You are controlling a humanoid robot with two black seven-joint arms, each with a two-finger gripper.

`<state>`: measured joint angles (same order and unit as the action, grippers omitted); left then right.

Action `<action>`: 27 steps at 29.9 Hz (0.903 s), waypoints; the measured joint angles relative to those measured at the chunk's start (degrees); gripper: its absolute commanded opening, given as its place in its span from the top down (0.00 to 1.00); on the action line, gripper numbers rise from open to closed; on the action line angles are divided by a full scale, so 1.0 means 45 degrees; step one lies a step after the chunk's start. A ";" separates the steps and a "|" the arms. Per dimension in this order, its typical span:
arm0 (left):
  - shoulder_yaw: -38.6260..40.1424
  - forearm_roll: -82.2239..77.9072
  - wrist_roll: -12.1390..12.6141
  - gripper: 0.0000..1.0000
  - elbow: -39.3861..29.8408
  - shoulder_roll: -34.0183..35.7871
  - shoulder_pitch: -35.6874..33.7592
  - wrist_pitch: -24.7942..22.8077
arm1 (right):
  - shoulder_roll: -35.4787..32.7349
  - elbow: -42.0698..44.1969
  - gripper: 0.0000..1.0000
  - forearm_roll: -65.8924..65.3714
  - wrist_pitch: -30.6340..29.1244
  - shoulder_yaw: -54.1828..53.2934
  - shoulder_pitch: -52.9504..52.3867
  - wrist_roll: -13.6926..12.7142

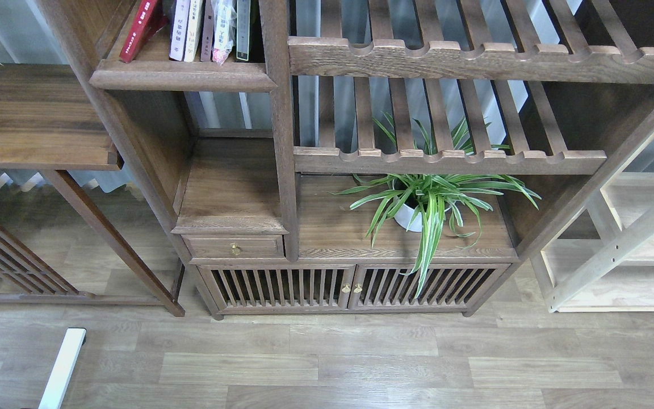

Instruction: Organize books on shelf

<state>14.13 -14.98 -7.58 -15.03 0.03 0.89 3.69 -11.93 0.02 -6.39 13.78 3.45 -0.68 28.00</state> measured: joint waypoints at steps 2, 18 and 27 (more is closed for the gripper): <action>-0.0048 0.0117 -0.0038 0.06 0.0002 -0.0003 0.0023 -0.0010 | 0.0352 0.0000 0.03 0.0336 -0.0062 -0.0104 0.0064 0.0000; -0.0759 0.1150 0.1287 0.06 0.0034 -0.0006 -0.0116 -0.1604 | 0.1457 -0.0004 0.04 0.1574 -0.1266 -0.0561 0.0188 -0.2587; -0.0971 0.1567 0.2136 0.06 0.0038 -0.0006 -0.0218 -0.1656 | 0.1924 -0.0005 0.03 0.1775 -0.2148 -0.0996 0.0313 -0.3692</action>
<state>9.76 -7.93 2.03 -14.85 0.00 -0.09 -3.76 -3.28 0.00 1.59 4.12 -1.04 0.73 11.38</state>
